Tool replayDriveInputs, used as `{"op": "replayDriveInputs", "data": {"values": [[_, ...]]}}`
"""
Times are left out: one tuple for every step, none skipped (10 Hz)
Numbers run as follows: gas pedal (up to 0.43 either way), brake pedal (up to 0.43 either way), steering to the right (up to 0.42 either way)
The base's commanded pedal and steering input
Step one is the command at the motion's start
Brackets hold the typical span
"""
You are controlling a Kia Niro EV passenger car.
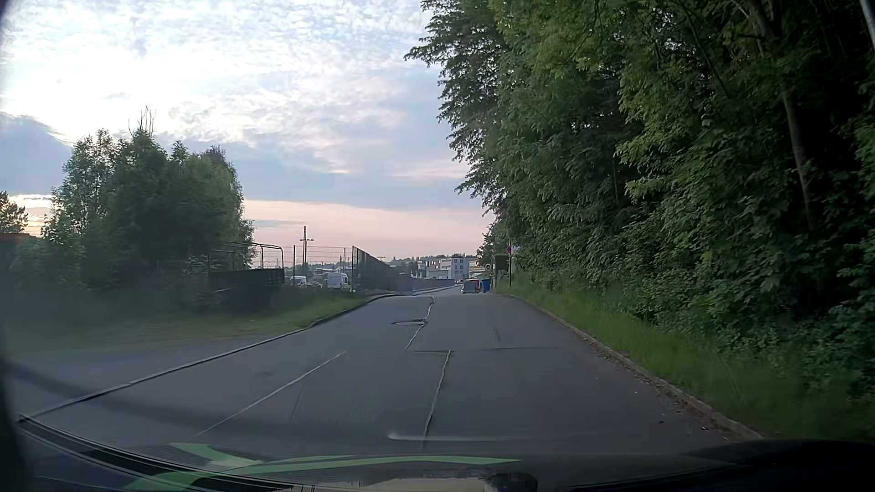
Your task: Follow the waypoints while adhering to traffic rules and regulations
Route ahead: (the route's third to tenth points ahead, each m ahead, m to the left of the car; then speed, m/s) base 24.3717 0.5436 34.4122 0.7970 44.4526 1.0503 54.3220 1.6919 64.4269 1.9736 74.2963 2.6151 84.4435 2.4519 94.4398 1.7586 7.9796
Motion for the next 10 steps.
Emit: {"op": "replayDriveInputs", "data": {"values": [[0.079,0.0,0.001],[0.079,0.0,0.001],[0.079,0.0,0.001],[0.079,0.0,0.001],[0.079,0.0,0.001],[0.079,0.0,0.001],[0.079,0.0,0.0],[0.079,0.0,0.0],[0.079,0.0,0.0],[0.079,0.0,0.0]]}}
